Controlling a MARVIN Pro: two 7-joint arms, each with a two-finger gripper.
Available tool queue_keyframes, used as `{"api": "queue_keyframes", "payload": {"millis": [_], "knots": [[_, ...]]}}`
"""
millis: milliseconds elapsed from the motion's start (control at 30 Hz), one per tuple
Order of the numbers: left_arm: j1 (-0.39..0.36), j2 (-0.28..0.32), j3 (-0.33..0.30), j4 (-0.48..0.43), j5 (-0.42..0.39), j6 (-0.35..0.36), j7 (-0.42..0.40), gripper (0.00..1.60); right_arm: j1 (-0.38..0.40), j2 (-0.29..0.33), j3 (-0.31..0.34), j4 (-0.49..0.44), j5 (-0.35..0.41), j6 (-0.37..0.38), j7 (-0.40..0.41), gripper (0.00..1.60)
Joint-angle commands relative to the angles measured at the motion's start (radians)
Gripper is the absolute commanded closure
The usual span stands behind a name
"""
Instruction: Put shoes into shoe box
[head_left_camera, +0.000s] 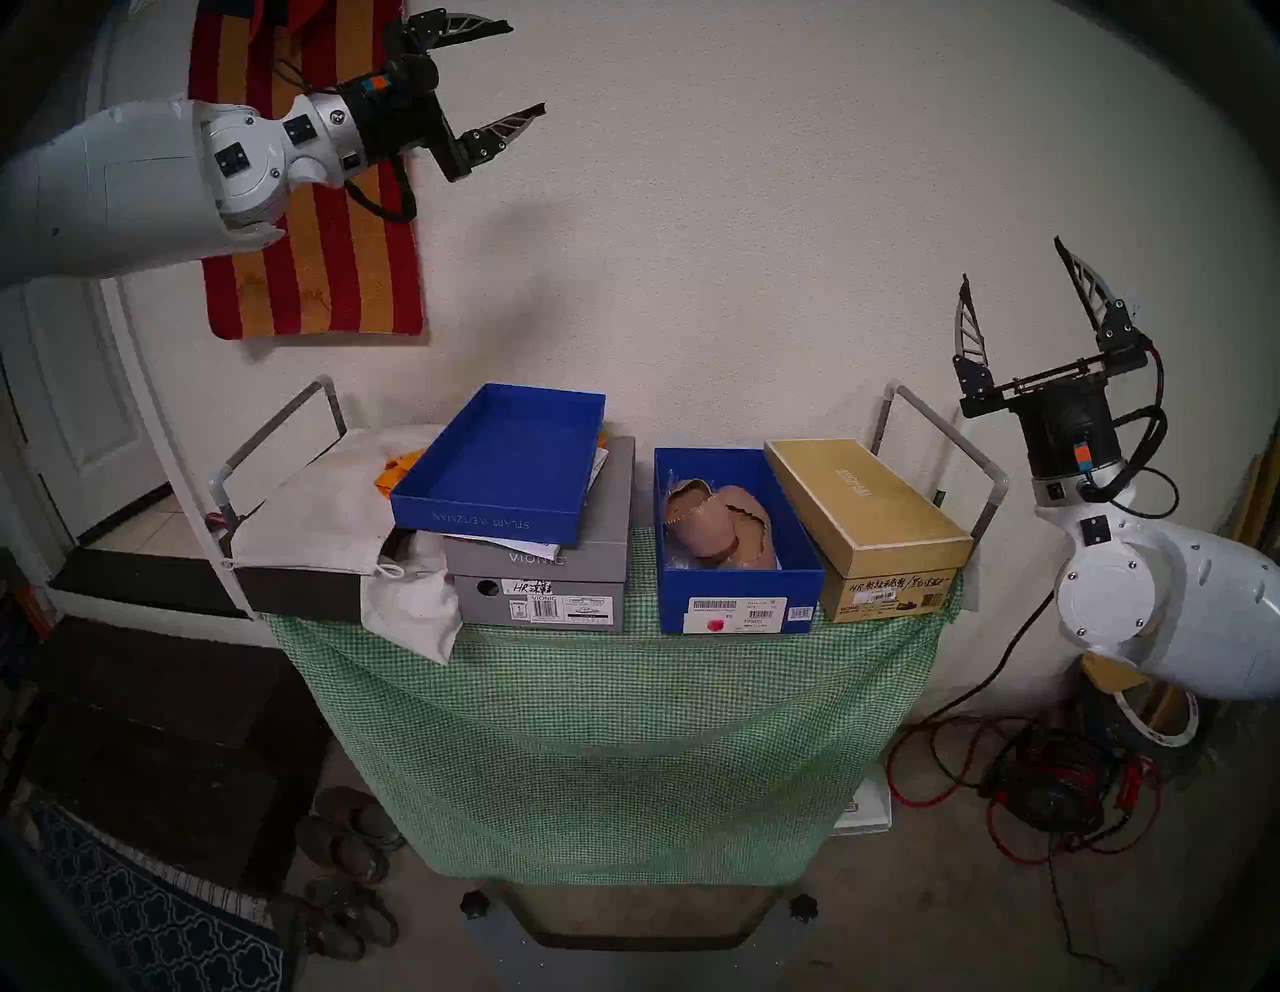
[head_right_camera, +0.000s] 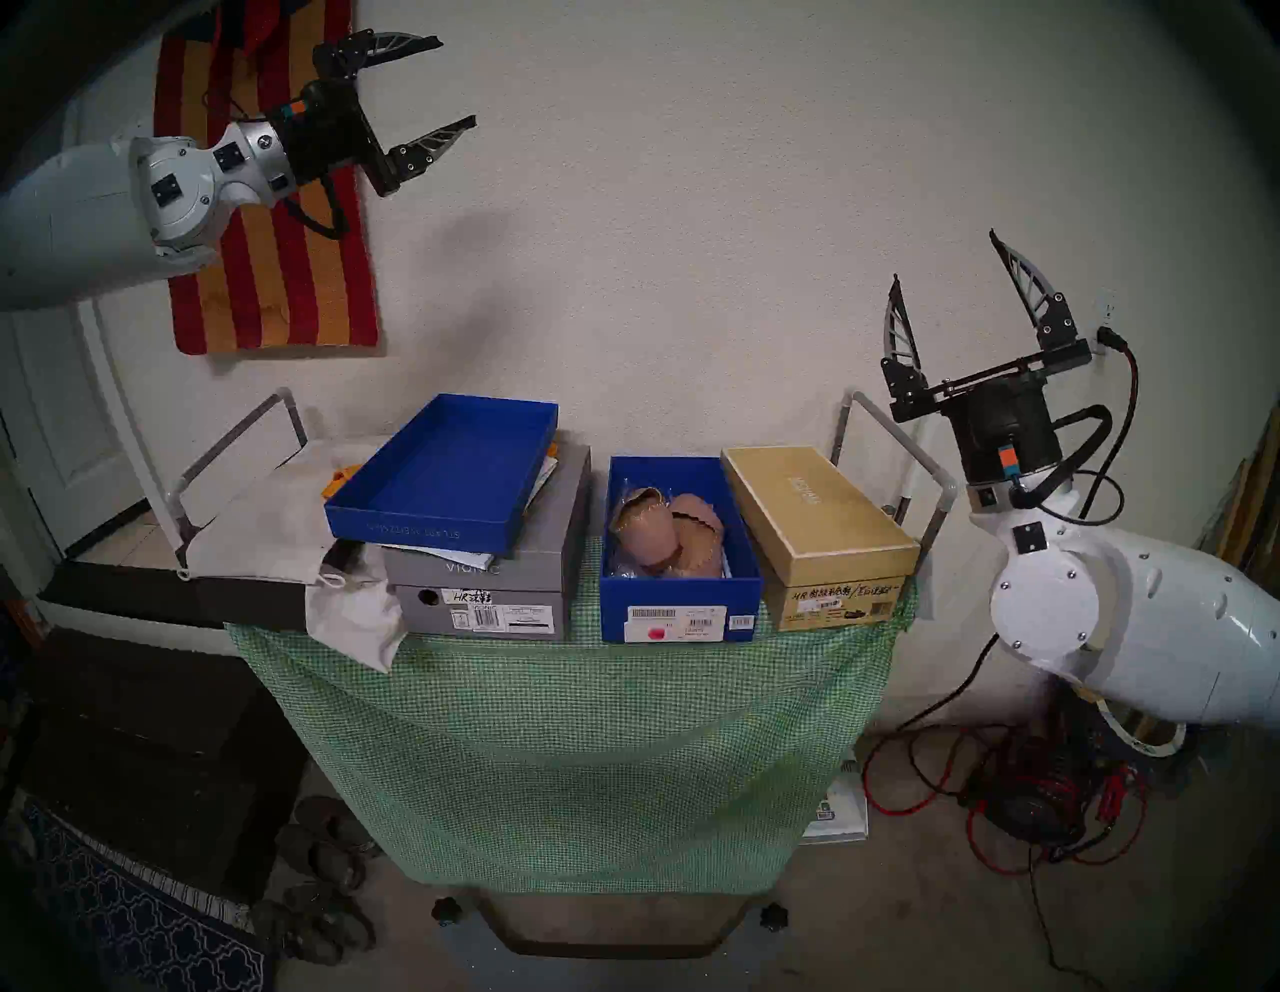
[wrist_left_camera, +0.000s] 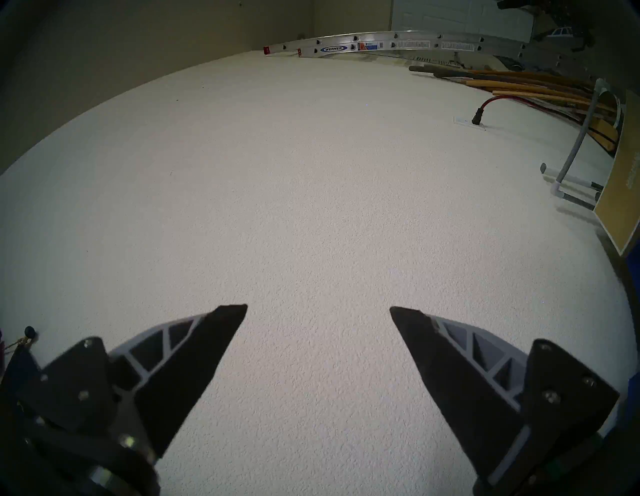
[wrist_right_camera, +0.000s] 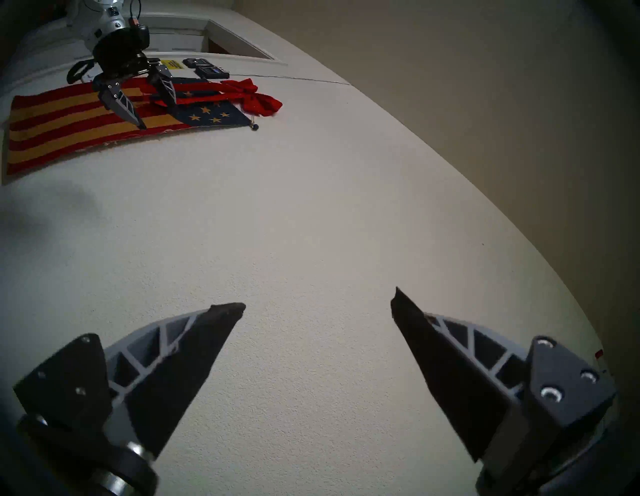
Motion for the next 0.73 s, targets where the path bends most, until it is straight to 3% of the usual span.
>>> {"api": "queue_keyframes", "payload": {"millis": [0,67,200,300,700], "knots": [[-0.002,-0.002,-0.002,0.001,0.001,-0.001,0.000,0.00,0.075,0.019,0.046,0.068,0.063,-0.076,0.118,0.00],[-0.002,-0.002,-0.002,0.001,0.001,-0.001,0.000,0.00,0.091,0.021,0.065,0.091,0.099,-0.099,0.182,0.00],[-0.002,-0.002,-0.002,0.001,0.001,-0.001,-0.001,0.00,0.113,0.024,0.091,0.112,0.159,-0.135,0.234,0.00],[-0.002,-0.002,-0.002,0.002,0.001,-0.002,-0.001,0.00,0.113,0.026,0.103,0.113,0.192,-0.112,0.211,0.00],[-0.001,-0.002,-0.002,0.002,0.001,-0.002,-0.001,0.00,0.118,0.032,0.112,0.113,0.244,-0.115,0.273,0.00]]}}
